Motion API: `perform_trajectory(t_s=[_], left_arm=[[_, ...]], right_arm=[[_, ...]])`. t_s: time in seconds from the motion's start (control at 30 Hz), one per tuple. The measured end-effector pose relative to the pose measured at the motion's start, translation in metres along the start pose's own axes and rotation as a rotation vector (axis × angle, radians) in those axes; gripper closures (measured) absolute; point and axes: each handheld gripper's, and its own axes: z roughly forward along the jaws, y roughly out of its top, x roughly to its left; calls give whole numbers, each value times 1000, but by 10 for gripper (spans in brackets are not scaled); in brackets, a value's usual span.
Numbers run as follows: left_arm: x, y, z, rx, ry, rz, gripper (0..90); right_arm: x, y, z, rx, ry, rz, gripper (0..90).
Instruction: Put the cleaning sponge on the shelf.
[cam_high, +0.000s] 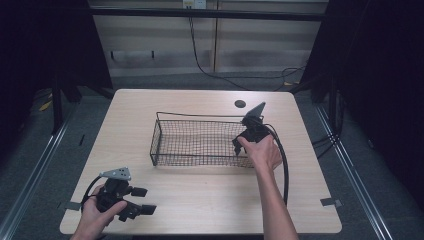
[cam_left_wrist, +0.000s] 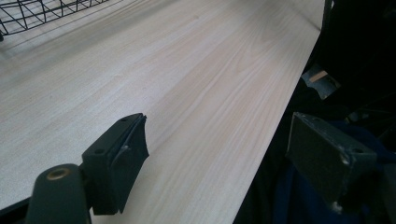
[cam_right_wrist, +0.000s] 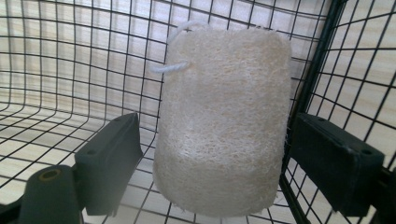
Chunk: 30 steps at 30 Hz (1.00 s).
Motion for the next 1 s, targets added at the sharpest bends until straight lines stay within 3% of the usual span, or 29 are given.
perform_trajectory(t_s=[0.77, 1.0], left_arm=[[0, 0, 1, 4, 1, 0, 197], [0, 0, 1, 9, 2, -1, 197]], right_arm=[[-7, -11, -18, -52, 41, -22, 187], [-11, -18, -28, -107, 73, -51, 174]])
